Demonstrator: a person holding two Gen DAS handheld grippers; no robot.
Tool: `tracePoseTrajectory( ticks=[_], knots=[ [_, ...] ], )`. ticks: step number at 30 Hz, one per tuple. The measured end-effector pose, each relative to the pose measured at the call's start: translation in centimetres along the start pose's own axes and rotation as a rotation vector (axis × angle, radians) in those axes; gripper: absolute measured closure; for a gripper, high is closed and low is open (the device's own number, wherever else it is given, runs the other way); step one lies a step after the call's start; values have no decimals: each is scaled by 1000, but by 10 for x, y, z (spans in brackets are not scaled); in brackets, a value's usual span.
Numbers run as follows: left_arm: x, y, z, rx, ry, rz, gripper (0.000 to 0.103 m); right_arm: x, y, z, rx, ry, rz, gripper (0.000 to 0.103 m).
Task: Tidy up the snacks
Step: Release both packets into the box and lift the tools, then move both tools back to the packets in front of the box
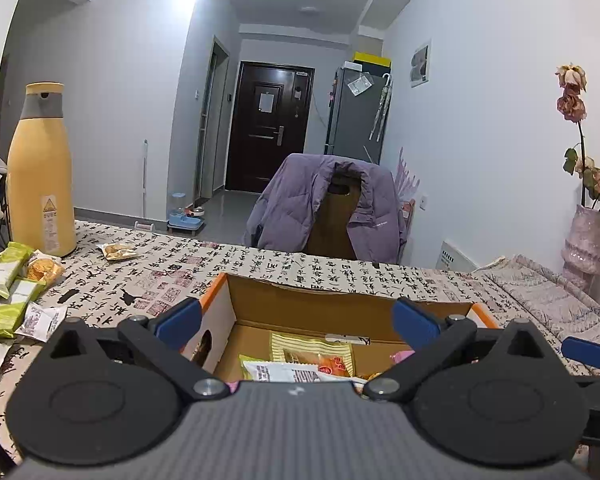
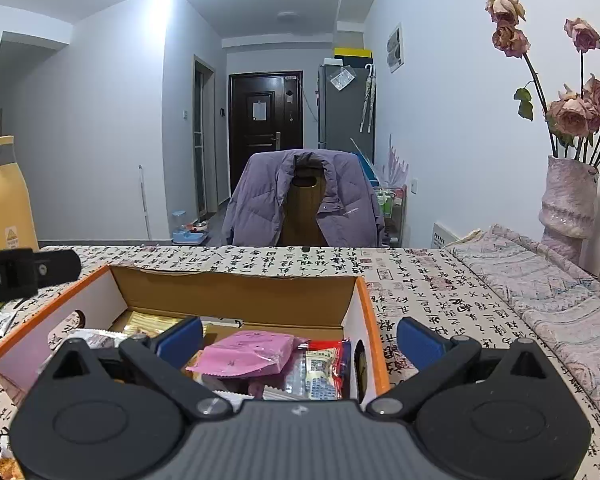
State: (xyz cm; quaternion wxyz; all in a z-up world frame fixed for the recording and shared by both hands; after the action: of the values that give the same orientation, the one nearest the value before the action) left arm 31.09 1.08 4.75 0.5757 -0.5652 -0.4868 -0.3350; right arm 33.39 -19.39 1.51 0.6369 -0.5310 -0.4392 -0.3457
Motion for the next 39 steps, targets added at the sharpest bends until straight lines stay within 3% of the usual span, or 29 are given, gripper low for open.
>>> tracePoseTrajectory(
  ticks=[9, 20, 39],
  knots=[
    [-5, -22, 6, -2, 21, 16, 0, -4, -25, 3, 20, -23, 12, 0],
    [-29, -50, 17, -12, 71, 65, 0, -34, -60, 9, 57, -71, 79, 0],
    [-98, -82, 47, -30, 159, 219, 0, -109, -83, 10, 114, -104, 295, 0]
  ],
)
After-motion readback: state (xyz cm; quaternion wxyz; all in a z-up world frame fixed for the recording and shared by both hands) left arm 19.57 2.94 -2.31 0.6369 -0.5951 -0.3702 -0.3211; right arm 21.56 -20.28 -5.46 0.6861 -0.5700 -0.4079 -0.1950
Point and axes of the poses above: each gripper's, at about its wrist camera, not at the fingertips, and y roughly the way its jaws point, z to its left, x to its top, the point moved 6 cm from there along y, roughly the way its jaws point, and after that the axes turned 4 degrees about x, right-handed, at the moved point
